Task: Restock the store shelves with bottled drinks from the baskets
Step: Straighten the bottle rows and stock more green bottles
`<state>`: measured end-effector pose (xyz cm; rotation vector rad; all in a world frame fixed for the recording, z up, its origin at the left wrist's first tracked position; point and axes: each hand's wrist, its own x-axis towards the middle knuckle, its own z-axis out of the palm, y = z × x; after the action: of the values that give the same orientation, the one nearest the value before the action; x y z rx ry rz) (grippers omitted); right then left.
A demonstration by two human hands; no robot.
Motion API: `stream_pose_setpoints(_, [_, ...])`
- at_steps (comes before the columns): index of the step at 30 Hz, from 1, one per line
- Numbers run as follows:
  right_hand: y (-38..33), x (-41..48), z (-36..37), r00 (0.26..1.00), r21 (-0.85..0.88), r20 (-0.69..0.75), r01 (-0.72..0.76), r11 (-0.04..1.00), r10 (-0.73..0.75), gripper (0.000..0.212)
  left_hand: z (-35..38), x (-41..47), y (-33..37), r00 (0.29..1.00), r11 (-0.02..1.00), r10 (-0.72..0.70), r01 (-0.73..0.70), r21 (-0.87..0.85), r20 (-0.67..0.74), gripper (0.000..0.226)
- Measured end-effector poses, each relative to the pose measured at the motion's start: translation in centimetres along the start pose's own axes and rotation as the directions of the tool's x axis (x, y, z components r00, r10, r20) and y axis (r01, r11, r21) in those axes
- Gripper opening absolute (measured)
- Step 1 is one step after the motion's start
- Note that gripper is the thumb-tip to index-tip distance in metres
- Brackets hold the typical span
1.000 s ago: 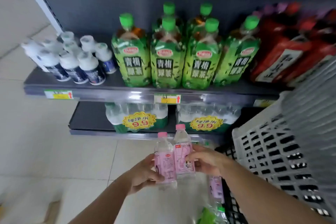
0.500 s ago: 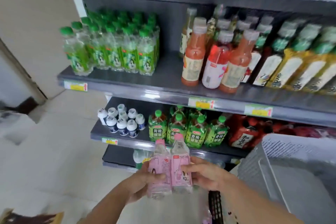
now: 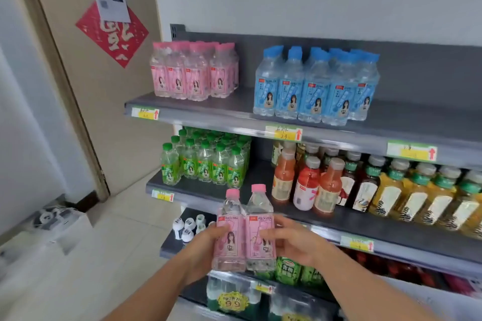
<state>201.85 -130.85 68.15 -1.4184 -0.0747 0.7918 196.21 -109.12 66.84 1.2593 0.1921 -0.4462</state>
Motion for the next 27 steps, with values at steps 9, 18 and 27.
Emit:
stream_pose_setpoints(9, [-8.7, -2.7, 3.4, 0.984, -0.104, -0.028, 0.173, 0.980, -0.176, 0.048, 1.5, -4.5, 7.8, 0.958, 0.961, 0.262, -0.248, 0.121, -0.117, 0.045])
stream_pose_setpoints(18, [-16.5, -0.5, 8.6, 0.932, -0.115, -0.068, 0.347, 0.931, -0.356, 0.040, -1.4, -5.3, 16.4, 0.880, 0.903, 0.430, -0.414, 0.119, -0.202, 0.047])
stream_pose_setpoints(27, [-24.4, 6.1, 12.5, 0.818, -0.138, -0.219, 0.513, 0.847, -0.532, 0.041, -7.7, -3.7, 25.6, 0.812, 0.833, 0.553, -0.539, 0.125, -0.185, 0.032])
